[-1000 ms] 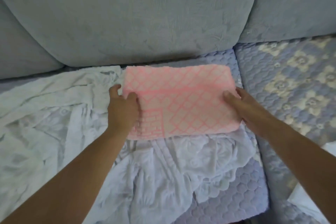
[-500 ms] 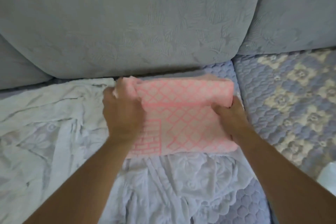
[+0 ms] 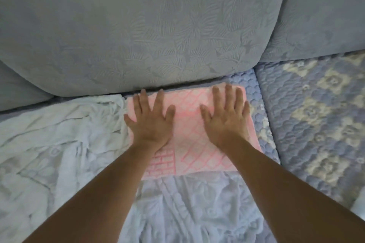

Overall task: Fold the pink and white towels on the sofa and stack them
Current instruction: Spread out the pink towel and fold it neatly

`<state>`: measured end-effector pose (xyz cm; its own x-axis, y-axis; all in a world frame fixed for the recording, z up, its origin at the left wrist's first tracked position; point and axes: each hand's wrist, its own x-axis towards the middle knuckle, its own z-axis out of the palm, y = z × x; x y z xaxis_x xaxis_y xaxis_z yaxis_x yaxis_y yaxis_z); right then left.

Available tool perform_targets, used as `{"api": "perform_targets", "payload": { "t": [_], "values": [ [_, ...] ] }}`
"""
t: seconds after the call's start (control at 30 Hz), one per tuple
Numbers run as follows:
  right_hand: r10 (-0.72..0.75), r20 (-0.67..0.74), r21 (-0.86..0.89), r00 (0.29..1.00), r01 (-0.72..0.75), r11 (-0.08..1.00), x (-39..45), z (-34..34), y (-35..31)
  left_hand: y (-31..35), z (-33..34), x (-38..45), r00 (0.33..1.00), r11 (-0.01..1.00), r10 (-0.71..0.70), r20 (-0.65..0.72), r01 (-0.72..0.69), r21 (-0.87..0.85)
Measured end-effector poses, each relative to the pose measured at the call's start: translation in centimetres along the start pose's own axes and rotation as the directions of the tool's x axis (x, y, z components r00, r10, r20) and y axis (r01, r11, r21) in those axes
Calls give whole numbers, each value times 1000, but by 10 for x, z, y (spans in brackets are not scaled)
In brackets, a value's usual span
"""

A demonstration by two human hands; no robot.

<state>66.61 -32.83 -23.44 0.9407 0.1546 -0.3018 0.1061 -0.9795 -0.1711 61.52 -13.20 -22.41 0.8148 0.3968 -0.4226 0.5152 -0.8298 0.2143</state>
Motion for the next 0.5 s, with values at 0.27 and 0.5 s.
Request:
{"api": "perform_targets", "payload": {
  "t": [0.27,0.5],
  "values": [
    [305,238,440,922,-382,813,-24,-16,33,-32,-20,-26,963,807,-207,-171,69,-587],
    [369,390,519,844,-533,668,2,-15,48,-38,-39,-15,896,553,-305,324,443,-705]
  ]
}}
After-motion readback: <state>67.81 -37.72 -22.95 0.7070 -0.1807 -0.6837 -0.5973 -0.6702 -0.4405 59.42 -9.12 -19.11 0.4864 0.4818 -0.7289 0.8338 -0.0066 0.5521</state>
